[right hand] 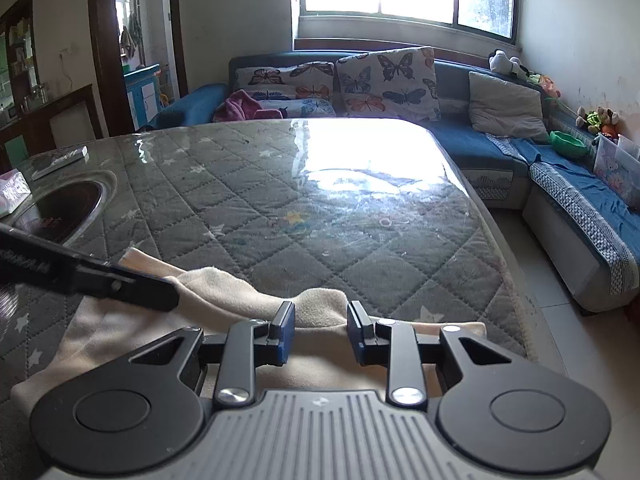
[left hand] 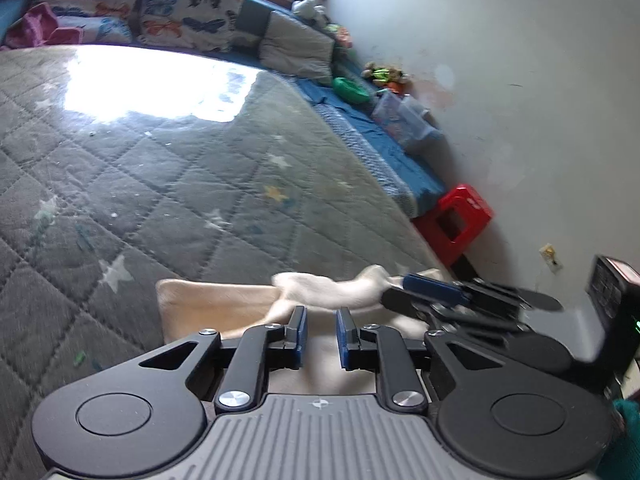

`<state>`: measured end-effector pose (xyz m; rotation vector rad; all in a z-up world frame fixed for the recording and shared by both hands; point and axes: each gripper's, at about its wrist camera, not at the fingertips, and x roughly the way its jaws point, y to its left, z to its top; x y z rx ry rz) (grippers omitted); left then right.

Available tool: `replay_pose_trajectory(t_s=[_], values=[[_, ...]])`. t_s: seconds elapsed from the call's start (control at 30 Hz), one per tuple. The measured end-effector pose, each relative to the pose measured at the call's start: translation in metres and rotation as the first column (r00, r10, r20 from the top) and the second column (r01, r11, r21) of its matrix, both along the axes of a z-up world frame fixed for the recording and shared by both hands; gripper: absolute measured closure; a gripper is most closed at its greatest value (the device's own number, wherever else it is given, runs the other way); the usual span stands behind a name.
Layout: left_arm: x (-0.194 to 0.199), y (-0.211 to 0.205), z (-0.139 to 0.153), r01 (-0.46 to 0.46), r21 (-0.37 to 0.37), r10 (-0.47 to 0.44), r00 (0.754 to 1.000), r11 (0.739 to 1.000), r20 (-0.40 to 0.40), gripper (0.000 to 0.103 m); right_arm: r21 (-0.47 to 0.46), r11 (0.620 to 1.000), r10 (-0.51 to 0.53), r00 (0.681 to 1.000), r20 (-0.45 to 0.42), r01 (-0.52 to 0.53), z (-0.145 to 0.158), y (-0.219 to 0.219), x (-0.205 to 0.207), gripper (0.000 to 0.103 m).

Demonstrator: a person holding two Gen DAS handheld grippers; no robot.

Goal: Fold clothes

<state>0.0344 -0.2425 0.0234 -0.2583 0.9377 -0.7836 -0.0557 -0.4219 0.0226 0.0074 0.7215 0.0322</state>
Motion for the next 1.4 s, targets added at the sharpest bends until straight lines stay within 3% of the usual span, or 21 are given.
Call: replay_pose_trajectory(t_s=[0.13,0.37,0.6,0.63,0.9,1.13,1.4], values=[[0.005,0.005,-0.003,-0.019,-0.017,0.019,1.000,1.000,-0.010,0.089,-0.014,1.000,0.002,1.000,0.008,-0.002,-0.002,0.002,0.003,0.073],[-0.008,0.022,0.004,-0.032,-0.015,0.033,0.999,0.999,0.022,0.087,-0.015,1.000,0.008,0.999,0.038,-0.008,0.007,0.008,-0.010,0.054],[-0.032,0.040,0.010,-0.038,0.005,0.038,0.998,0.999,0.053,0.065,0.000,0.999,0.041,0.998,0.044,-0.041,0.006,0.023,-0.042,0.040],[-0.036,0.043,0.011,-0.039,0.008,0.039,0.998,0.999,0.058,0.063,-0.003,0.999,0.049,0.998,0.046,-0.049,0.005,0.027,-0.047,0.034],[-0.067,0.053,0.011,-0.022,0.067,0.014,0.992,0.998,0.126,0.063,-0.023,0.995,0.093,0.995,0.047,-0.092,0.001,0.050,-0.078,0.016],[-0.076,0.063,0.001,-0.042,0.109,0.028,0.992,0.993,0.126,0.063,-0.039,0.997,0.070,0.996,0.056,-0.067,-0.003,0.056,-0.090,0.001],[-0.087,0.074,-0.004,-0.047,0.122,0.031,0.991,0.991,0.127,0.063,-0.066,0.997,0.052,0.997,0.057,-0.049,-0.007,0.057,-0.100,0.000]])
